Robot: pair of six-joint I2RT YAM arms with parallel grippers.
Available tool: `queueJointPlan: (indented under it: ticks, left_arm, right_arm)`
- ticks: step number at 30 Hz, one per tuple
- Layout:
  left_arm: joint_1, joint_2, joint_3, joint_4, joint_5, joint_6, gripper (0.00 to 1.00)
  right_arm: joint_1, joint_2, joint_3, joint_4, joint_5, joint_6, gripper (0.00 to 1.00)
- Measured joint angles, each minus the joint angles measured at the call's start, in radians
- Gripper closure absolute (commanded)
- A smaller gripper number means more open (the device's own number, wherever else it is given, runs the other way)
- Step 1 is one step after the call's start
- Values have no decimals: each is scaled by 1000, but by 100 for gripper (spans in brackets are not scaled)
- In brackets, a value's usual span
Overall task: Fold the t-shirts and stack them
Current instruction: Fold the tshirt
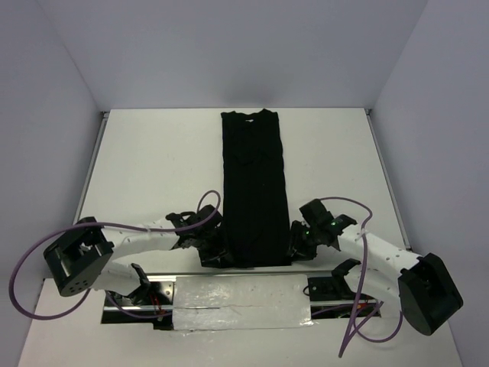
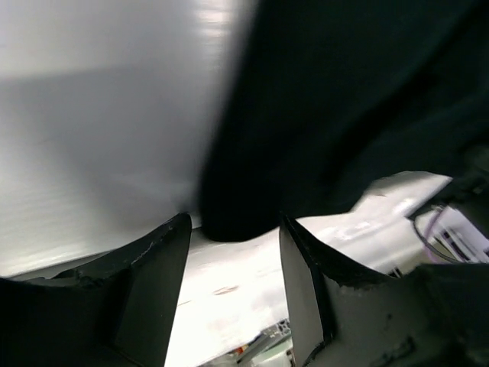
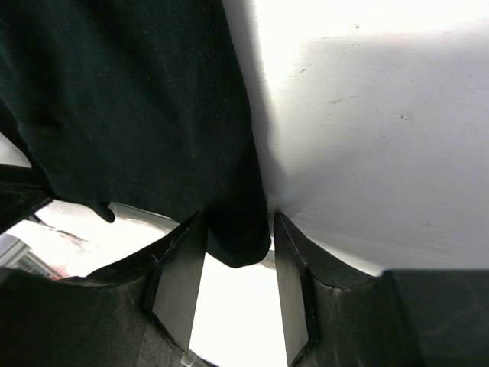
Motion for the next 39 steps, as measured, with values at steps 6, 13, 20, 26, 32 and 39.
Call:
queueJointPlan:
  ticks: [6, 13, 20, 26, 32, 39]
  left_arm:
    - [-32, 64, 16, 98, 21, -31, 56]
    - [-46, 68, 4, 97, -6, -53, 89]
    - [-82, 40, 18, 40, -61, -48, 100]
    - [-201, 19, 60, -6, -110, -59, 100]
    - [-259, -5, 199, -169, -189, -121, 100]
    - [-191, 18, 474, -395, -316, -113, 100]
  right_arm:
    - [4, -18, -17, 3, -4, 2, 61]
    - [26, 18, -22, 38, -8, 6, 97]
    - [97, -27, -13, 13, 21, 31, 99]
    - [132, -169, 6, -100, 20, 61, 99]
    - [135, -225, 149, -224, 20, 76, 98]
    - [106, -109, 341, -256, 57, 37, 98]
